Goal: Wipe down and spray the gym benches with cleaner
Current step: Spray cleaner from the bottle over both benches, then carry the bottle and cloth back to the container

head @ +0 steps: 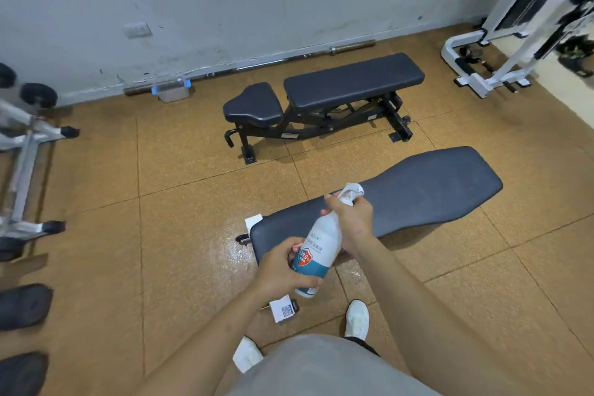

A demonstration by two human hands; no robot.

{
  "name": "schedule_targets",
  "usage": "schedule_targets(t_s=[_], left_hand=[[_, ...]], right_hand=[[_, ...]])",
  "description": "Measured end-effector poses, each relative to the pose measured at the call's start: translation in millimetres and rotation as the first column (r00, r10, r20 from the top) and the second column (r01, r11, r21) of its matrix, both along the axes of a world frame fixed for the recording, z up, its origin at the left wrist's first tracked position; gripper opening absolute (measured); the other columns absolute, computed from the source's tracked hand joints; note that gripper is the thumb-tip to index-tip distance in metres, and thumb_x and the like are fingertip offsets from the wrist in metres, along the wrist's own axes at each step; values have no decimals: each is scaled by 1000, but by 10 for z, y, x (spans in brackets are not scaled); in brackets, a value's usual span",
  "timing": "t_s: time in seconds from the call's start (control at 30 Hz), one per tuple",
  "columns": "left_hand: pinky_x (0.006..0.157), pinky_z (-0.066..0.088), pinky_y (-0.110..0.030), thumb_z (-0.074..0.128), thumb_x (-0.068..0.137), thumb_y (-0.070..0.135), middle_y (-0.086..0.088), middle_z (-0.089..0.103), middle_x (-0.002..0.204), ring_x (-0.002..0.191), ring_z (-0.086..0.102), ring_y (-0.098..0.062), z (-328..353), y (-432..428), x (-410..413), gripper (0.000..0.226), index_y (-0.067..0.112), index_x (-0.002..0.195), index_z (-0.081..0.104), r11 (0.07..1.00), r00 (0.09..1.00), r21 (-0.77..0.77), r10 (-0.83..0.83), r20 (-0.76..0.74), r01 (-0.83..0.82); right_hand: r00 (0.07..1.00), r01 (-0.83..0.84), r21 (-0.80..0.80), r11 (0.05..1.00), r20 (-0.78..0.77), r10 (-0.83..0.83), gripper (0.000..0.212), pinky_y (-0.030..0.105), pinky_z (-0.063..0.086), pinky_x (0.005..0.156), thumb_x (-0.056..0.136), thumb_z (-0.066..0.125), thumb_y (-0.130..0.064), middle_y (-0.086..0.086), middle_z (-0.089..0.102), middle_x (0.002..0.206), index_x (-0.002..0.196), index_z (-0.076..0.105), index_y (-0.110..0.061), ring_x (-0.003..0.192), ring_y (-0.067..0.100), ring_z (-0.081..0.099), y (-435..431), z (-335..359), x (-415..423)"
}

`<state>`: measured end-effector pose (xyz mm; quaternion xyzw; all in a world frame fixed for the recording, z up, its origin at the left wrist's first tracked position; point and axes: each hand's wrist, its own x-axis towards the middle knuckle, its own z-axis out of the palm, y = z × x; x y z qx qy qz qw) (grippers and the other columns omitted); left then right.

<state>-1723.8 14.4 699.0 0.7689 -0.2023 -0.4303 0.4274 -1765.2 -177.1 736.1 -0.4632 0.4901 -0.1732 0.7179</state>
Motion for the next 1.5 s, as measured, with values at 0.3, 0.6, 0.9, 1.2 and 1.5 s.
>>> schedule_targets(t_s=[0.3, 0.6, 0.9, 1.2, 1.5], left_hand=[[95, 61, -41, 98, 58, 18, 5, 77, 114, 106, 74, -13, 32, 1972, 477, 83, 19, 132, 61, 938, 938, -101, 317, -144, -332], [93, 62, -50, 97, 52, 23, 3, 79, 108, 101, 77, -18, 99, 2836, 761, 78, 22, 122, 64, 695, 706, -141, 668, -233, -705], [79, 57, -22, 69, 94, 18, 9, 73, 119, 106, 71, -7, 361, 3539, 1612, 36, 31, 127, 61, 533, 564, -185, 775, -284, -826], [72, 60, -25, 51, 109, 23, -5, 76, 122, 96, 74, -7, 279, 3976, 3167, 26, 18, 129, 67, 571, 569, -54, 799, -195, -820], [97, 58, -46, 62, 102, 9, 6, 72, 120, 111, 70, -22, 462, 3881, 4879, 23, 10, 121, 75, 479, 487, -89, 866, -116, -873]], right_hand=[[920, -388, -118, 914, 18, 392, 27, 41, 60, 73, 85, 81, -10, 9, 71, 90, 104, 62, -11, 76, 21, 69, 1986, 86, 1011], [642, -766, -4, 643, -68, 764, 61, 45, 61, 87, 75, 90, -24, 11, 71, 115, 125, 55, -17, 102, 25, 73, 3163, 29, 1319], [669, -723, 180, 667, -61, 741, 49, 24, 56, 57, 83, 78, -1, 8, 73, 104, 125, 55, -9, 78, 17, 75, 3405, -134, 2067], [735, -651, 210, 730, -67, 675, 58, 37, 60, 66, 76, 87, -13, 11, 74, 112, 126, 58, -18, 88, 29, 77, 3467, -526, 3492], [700, -697, 126, 706, -94, 708, 59, 36, 61, 69, 77, 87, -13, 6, 74, 109, 127, 56, -14, 84, 24, 77, 3393, -380, 5163]])
